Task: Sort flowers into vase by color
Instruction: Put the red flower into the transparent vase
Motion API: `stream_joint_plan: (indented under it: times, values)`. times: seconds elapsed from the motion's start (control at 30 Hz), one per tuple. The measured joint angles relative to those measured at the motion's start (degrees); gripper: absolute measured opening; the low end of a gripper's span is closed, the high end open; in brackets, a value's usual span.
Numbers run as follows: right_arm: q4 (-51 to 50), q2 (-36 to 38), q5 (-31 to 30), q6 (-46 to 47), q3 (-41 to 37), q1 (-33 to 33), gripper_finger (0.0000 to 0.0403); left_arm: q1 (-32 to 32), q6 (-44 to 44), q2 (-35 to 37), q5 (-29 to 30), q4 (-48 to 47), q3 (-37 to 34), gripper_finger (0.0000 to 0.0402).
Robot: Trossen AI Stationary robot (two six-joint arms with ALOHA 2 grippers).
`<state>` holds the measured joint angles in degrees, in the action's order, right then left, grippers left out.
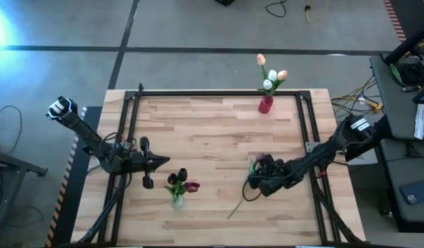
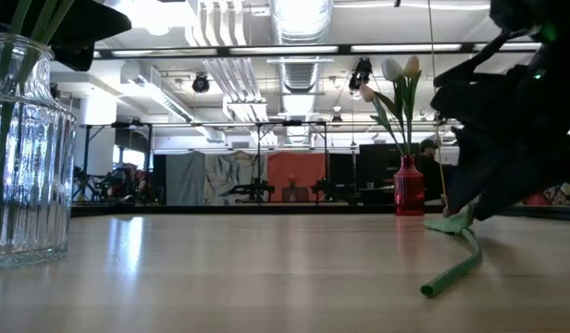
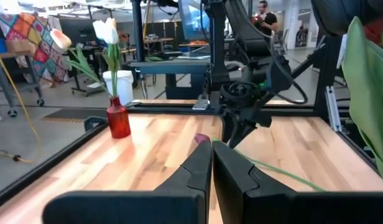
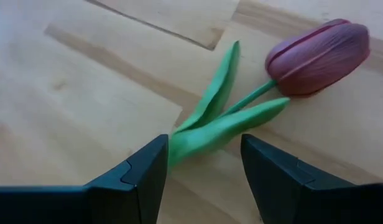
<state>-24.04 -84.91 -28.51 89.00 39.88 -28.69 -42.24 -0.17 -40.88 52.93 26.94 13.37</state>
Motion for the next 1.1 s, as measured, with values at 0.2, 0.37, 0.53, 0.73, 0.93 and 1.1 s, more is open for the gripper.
stream_joint_plan:
  times: [0.2,0.37,0.53,0.73,0.93,1.1]
  values:
    - [7.8,-3.0,1.3,2.7,0.0,0.6,0.0194,0.0,1.2,1.0,0.0,0.0,0.0,0.0]
    - [12.7,-6.2,2.3,6.4,0.1,0.6,0.0194,0.0,2.4,1.5,0.0,0.0,0.0,0.0]
    - [12.8,-9.7,2.7,6.4,1.1,0.6,0.0186,0.0,2.9,1.6,0.0,0.0,0.0,0.0]
    - [13.0,-10.6,-0.1,-1.7,3.3,0.6,0.0099,0.0,2.7,1.5,0.0,-0.1,0.0,0.0]
    - [12.8,-6.7,-9.2,-16.6,5.8,0.7,0.0017,0.5,1.3,1.4,-0.3,-0.1,-0.8,0.0]
    - [13.2,-2.0,-21.0,-33.4,8.3,1.2,0.0012,2.3,-0.6,1.5,-3.3,2.1,-3.0,0.0]
